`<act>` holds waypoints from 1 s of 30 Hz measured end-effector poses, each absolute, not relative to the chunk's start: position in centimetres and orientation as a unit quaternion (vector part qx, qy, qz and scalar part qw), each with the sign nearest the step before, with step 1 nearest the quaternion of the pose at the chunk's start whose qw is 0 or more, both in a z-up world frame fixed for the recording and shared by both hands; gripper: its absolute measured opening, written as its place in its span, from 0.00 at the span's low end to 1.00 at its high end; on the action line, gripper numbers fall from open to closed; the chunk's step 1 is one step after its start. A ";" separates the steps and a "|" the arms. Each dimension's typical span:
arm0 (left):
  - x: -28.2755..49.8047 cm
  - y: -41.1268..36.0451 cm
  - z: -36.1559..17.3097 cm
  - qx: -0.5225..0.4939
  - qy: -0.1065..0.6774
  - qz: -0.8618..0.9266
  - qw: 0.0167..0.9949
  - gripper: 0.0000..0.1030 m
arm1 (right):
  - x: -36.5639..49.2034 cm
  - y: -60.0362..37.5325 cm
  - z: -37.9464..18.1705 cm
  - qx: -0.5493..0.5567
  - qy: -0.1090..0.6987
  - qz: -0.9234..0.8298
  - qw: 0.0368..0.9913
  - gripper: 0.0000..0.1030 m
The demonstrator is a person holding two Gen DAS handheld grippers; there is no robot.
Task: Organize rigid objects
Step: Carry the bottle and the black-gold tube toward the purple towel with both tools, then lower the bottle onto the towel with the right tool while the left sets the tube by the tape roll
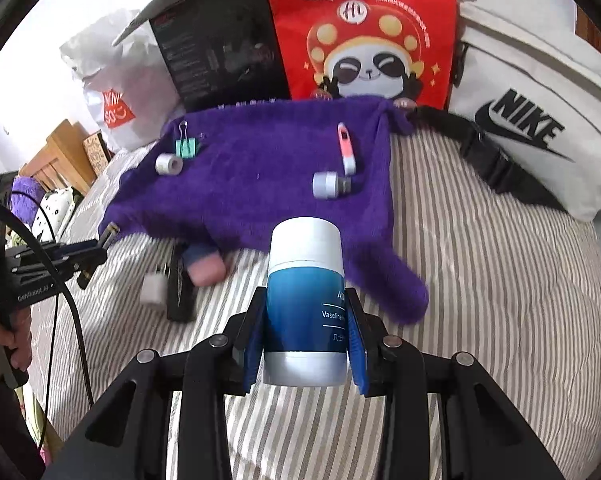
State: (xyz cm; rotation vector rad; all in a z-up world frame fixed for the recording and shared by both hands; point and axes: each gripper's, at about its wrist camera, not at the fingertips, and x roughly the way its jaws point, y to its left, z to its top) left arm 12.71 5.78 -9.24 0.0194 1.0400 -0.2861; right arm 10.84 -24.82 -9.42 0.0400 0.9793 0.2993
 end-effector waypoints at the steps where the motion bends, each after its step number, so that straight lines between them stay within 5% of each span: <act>1: 13.0 5.9 -9.0 0.010 0.495 -0.136 0.858 0.22 | 11.2 -24.8 -9.2 0.019 0.466 0.144 0.873 0.35; 30: 23.4 5.1 -10.1 0.013 0.513 -0.152 0.845 0.22 | 22.9 -19.6 -12.5 -0.023 0.516 0.183 0.836 0.35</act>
